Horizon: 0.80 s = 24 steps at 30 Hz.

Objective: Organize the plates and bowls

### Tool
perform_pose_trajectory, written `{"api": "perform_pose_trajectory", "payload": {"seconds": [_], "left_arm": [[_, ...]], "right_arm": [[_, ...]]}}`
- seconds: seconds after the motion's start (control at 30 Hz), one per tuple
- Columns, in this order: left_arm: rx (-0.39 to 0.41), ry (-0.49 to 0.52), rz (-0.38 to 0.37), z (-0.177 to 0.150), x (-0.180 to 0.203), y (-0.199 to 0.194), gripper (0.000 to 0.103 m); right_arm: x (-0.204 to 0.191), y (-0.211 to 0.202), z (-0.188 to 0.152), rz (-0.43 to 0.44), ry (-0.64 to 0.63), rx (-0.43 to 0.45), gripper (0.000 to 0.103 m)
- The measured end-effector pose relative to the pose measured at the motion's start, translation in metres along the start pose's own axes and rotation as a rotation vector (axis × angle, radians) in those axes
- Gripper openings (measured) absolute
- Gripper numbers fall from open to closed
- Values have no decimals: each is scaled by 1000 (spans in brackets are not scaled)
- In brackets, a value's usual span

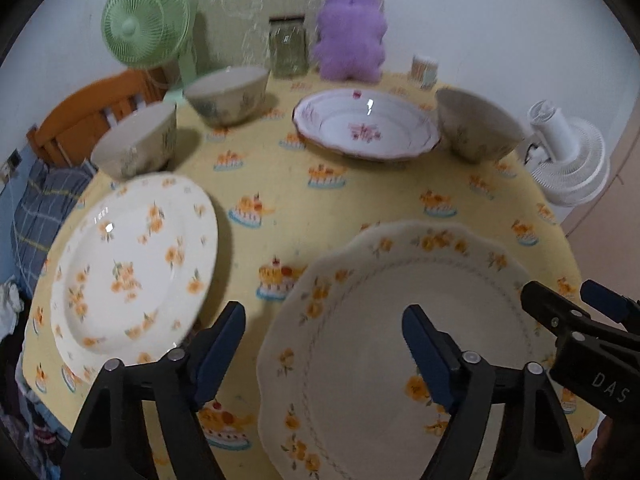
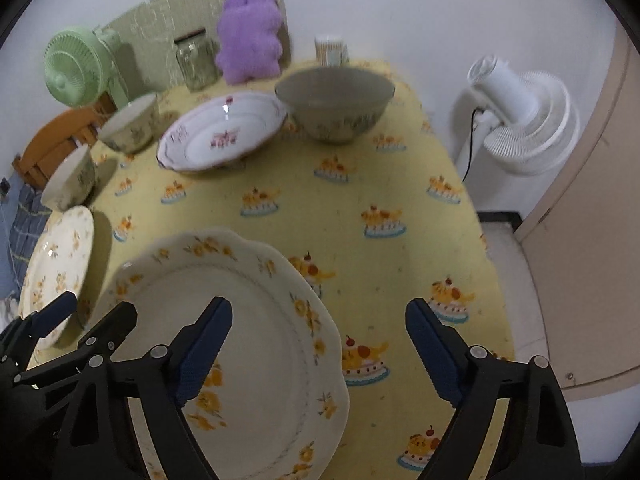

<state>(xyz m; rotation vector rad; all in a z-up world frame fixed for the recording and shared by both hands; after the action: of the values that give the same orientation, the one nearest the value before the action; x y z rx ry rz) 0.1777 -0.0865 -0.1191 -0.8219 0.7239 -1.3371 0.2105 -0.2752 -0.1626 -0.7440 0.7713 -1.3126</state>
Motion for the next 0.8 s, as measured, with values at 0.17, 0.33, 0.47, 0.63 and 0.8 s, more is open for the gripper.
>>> {"api": "perform_pose_trajectory", "payload": {"seconds": [0.17,0.33,0.47,0.63,0.8], "left_arm": [[-54,-27,11,-11,-1,11,74],[-87,-40,27,-15,0,18,68],[-104,-34,32,-16,1,23,67],[-111,-19,24,-16,2,26,69],[-150,-46,1,-10,-3,31,69]], "right_arm": [[0,20,-6,23,-25,-83,80],[-3,32,-12,35,-54,-138,67],[-5,37,-14,73,-56,-169,57],[-13,39,-13,77,-75,-172,52],[-18,40,-6,43,-93,-166,52]]}}
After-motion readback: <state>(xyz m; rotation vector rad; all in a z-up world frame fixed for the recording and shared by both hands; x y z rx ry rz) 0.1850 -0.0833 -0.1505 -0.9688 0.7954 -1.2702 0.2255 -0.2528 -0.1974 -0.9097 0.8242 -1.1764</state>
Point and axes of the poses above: each gripper's, at about its wrist camera, not at the fingertips, and y roughly the way its jaws point, x to its right, z to its top, the point moved 4 cm from there along y, roughly the way its jaws point
